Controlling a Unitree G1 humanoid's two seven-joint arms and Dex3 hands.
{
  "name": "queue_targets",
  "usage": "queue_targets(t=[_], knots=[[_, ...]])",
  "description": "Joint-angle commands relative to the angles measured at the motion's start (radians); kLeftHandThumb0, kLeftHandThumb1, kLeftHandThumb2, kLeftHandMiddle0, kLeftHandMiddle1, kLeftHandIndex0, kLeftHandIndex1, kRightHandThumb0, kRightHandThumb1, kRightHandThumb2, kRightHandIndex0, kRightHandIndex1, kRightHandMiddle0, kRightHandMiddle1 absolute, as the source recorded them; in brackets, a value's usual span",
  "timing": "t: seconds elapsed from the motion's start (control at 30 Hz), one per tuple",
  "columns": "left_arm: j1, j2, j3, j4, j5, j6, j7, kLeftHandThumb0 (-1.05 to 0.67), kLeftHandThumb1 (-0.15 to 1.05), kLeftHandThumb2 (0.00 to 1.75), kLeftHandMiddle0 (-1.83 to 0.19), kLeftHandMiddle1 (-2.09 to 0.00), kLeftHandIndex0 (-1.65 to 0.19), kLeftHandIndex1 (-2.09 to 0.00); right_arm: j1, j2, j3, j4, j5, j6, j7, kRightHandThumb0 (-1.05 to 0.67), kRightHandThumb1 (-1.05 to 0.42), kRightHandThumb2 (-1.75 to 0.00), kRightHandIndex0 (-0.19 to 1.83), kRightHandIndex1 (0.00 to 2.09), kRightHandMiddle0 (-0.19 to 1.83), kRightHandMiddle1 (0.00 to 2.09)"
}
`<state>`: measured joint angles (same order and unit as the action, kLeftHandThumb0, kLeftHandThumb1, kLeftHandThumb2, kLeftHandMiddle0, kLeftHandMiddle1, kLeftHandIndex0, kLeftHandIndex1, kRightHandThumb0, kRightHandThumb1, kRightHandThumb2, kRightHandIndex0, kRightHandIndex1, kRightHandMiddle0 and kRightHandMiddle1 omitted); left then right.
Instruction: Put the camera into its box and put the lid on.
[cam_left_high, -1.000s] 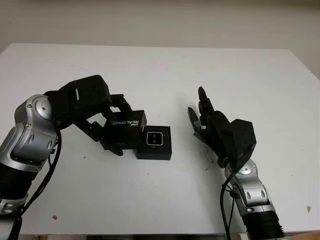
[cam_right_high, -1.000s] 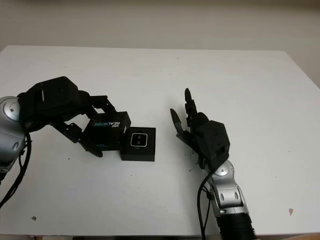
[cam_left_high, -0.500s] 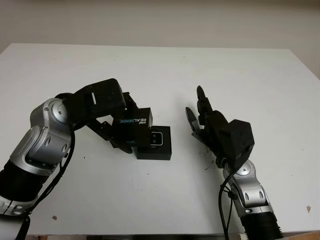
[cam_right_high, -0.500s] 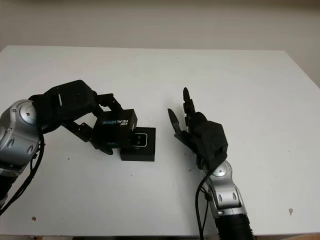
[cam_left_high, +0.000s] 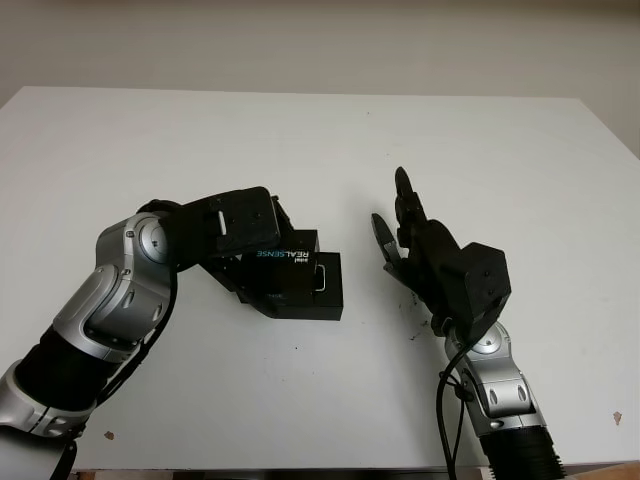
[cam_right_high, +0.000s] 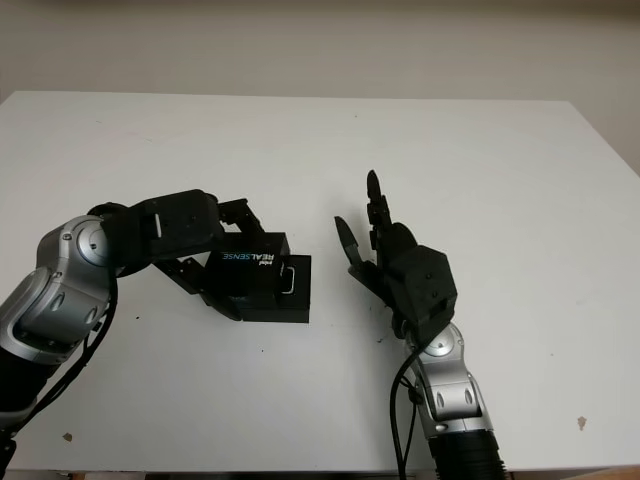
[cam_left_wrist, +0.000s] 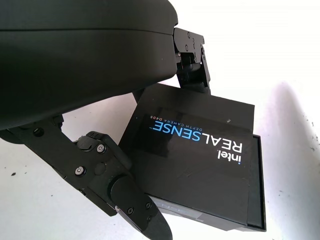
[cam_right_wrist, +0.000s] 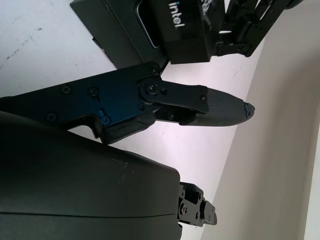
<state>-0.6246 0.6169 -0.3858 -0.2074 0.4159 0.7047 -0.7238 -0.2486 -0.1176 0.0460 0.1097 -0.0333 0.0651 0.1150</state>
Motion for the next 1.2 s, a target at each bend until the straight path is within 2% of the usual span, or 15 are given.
queue_targets(t=[0.0, 0.43, 0.83, 1.17], knots=[[-0.017, -0.016, -0.016, 0.002, 0.013, 0.008, 0.002, -0.3, 1.05, 0.09, -0.49, -1.8, -0.27, -1.59, 0.001, 0.004, -0.002, 0.002, -0.002, -0.006, -0.004, -0.79, -1.05, -0.53, -0.19, 0.0, -0.19, 0.0], [-0.052, -0.082, -0.047, 0.034, 0.077, 0.078, 0.009, -0.27, 1.05, 0.11, -0.43, -1.78, -0.23, -1.54, 0.007, 0.019, 0.005, 0.002, -0.003, -0.01, -0.005, -0.78, -1.05, -0.54, -0.19, 0.0, -0.19, 0.0], [-0.099, -0.129, -0.063, 0.091, 0.093, 0.17, 0.005, -0.27, 1.05, 0.11, -0.48, -1.86, -0.3, -1.66, -0.005, 0.042, 0.007, 0.056, 0.004, -0.066, -0.01, -0.78, -1.05, -0.54, -0.19, 0.0, -0.19, 0.0], [-0.122, -0.154, -0.068, 0.109, 0.082, 0.187, 0.016, -0.25, 1.05, 0.1, -0.49, -1.84, -0.24, -1.62, -0.015, 0.061, 0.007, 0.09, 0.001, -0.099, -0.022, -0.78, -1.05, -0.53, -0.19, 0.0, -0.19, 0.0]])
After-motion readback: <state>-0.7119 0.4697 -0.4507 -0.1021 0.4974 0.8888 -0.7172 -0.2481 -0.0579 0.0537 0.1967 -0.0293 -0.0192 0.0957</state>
